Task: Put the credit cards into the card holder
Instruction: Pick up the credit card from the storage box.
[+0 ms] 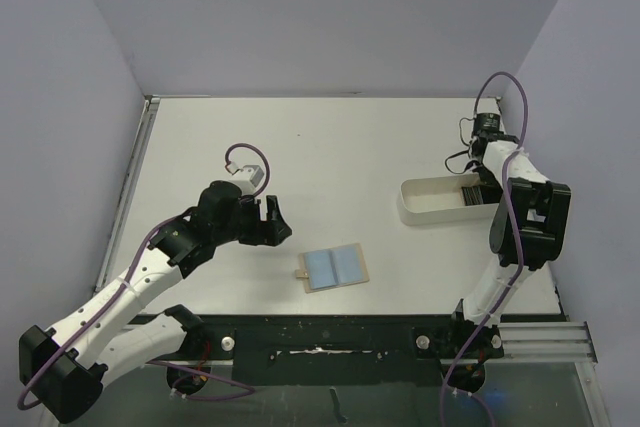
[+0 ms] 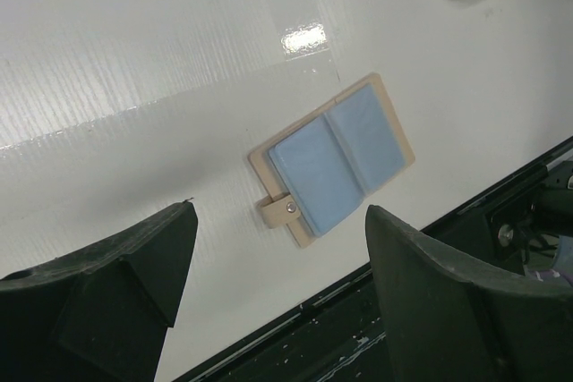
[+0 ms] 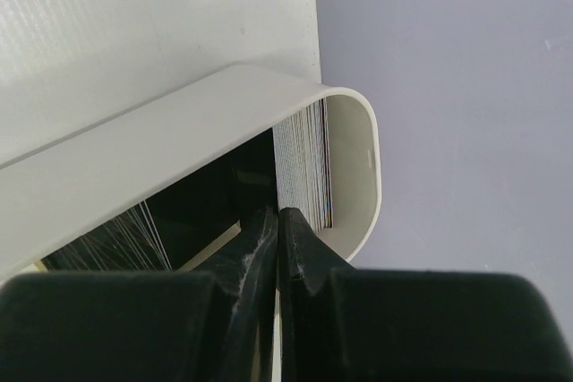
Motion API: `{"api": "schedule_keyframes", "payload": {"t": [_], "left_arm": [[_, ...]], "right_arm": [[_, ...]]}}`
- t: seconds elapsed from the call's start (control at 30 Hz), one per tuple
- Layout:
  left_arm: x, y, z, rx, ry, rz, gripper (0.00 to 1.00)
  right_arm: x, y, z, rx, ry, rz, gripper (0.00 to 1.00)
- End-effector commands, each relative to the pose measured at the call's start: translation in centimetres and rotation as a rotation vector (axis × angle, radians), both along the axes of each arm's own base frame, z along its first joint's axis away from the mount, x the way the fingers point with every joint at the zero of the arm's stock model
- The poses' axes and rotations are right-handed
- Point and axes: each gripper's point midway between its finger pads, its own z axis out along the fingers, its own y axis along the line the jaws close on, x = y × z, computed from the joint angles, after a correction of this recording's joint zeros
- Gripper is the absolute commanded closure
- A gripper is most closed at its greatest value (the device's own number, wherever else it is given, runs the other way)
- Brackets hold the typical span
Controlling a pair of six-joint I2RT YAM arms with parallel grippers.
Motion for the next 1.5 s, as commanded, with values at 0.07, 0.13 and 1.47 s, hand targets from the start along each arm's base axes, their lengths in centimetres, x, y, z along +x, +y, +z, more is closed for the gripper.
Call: {"api": "schedule_keyframes", "payload": {"t": [0.07, 0.13, 1.47], "left_arm": [[0.3, -0.4, 1.0, -0.038, -0.029, -0.011, 0.24], [0.3, -0.4, 1.0, -0.044, -0.030, -0.014, 0.24], [-0.7, -3.8, -2.7, -0.217, 0.202, -0.004, 0.42]], "right_arm": [[1.4, 1.6, 6.1, 0.053, -0.171, -0.009, 1.00], [1.1, 2.4, 6.6, 0.090, -0.175, -0.008, 1.00], [-5.6, 25.4, 14.8, 0.704, -0.452, 0.365, 1.00]]}}
